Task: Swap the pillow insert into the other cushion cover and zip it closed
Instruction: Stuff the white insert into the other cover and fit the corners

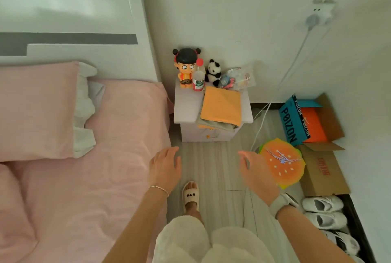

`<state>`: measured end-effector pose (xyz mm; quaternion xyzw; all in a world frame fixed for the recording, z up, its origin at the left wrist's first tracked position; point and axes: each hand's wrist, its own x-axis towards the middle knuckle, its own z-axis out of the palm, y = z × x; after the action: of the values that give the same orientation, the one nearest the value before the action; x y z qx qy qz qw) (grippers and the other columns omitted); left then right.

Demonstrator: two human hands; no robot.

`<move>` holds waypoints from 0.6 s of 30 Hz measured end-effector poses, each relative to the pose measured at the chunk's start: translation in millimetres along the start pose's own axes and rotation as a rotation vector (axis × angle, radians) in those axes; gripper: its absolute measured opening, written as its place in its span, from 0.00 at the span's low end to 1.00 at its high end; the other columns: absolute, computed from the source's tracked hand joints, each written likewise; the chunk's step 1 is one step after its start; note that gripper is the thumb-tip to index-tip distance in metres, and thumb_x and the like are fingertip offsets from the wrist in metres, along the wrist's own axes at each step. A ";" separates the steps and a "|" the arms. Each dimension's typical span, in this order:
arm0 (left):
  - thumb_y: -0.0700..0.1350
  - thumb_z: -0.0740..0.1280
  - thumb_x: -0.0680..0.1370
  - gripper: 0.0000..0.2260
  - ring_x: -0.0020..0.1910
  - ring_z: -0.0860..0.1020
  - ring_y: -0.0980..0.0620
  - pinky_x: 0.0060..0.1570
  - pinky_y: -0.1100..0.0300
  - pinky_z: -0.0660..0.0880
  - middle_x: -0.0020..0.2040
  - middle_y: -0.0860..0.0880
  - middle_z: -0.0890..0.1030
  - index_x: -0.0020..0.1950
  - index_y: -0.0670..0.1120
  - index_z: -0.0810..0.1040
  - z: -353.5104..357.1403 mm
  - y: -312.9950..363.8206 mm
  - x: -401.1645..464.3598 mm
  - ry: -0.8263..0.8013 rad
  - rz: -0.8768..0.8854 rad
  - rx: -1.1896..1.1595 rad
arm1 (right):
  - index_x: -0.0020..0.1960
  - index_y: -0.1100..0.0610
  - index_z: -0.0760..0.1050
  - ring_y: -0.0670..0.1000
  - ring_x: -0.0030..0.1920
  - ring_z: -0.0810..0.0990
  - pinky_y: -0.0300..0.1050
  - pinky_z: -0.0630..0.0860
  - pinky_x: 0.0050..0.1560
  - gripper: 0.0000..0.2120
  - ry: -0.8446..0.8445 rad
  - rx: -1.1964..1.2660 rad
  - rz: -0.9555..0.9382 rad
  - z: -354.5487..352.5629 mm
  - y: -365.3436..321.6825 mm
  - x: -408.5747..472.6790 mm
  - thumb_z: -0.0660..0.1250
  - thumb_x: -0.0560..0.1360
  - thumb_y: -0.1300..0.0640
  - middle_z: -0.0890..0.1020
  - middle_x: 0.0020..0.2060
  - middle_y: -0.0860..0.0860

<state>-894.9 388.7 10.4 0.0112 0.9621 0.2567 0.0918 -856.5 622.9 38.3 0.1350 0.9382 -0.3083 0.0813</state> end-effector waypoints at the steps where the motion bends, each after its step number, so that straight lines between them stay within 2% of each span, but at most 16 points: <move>1: 0.41 0.60 0.78 0.14 0.59 0.74 0.45 0.61 0.51 0.68 0.61 0.46 0.77 0.64 0.43 0.74 -2.9 5.2 25.5 -0.015 0.024 0.004 | 0.57 0.65 0.76 0.59 0.55 0.76 0.51 0.70 0.58 0.12 -0.008 0.003 0.018 -2.9 -4.1 19.8 0.57 0.79 0.63 0.80 0.51 0.59; 9: 0.41 0.59 0.78 0.14 0.59 0.73 0.43 0.58 0.53 0.68 0.60 0.44 0.75 0.64 0.42 0.73 15.9 38.7 174.8 -0.210 0.024 -0.004 | 0.60 0.64 0.74 0.57 0.58 0.75 0.47 0.68 0.60 0.13 -0.071 0.062 0.163 -14.8 0.3 149.1 0.55 0.79 0.63 0.79 0.56 0.58; 12: 0.42 0.58 0.79 0.17 0.64 0.69 0.45 0.63 0.53 0.67 0.66 0.44 0.71 0.68 0.43 0.69 45.4 42.4 222.6 -0.301 -0.074 -0.113 | 0.64 0.62 0.72 0.54 0.61 0.73 0.44 0.67 0.60 0.15 -0.125 0.113 0.221 -3.2 23.3 205.1 0.55 0.80 0.62 0.77 0.59 0.57; 16: 0.44 0.58 0.80 0.19 0.66 0.68 0.46 0.65 0.56 0.63 0.70 0.44 0.66 0.71 0.44 0.64 103.0 45.0 289.0 -0.358 -0.252 -0.228 | 0.69 0.61 0.65 0.54 0.66 0.69 0.44 0.63 0.65 0.18 -0.201 0.199 0.384 32.5 70.0 287.5 0.54 0.80 0.61 0.71 0.65 0.57; 18: 0.46 0.58 0.80 0.22 0.70 0.63 0.45 0.67 0.56 0.59 0.72 0.43 0.63 0.73 0.44 0.60 137.3 43.6 318.8 -0.378 -0.353 -0.276 | 0.71 0.60 0.62 0.55 0.67 0.67 0.46 0.63 0.66 0.19 -0.217 0.217 0.484 53.2 93.5 324.5 0.54 0.80 0.59 0.69 0.67 0.57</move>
<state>-1184.4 516.1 -139.3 -0.1215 0.8710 0.3584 0.3133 -1132.8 729.2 -132.7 0.3293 0.8259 -0.3912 0.2374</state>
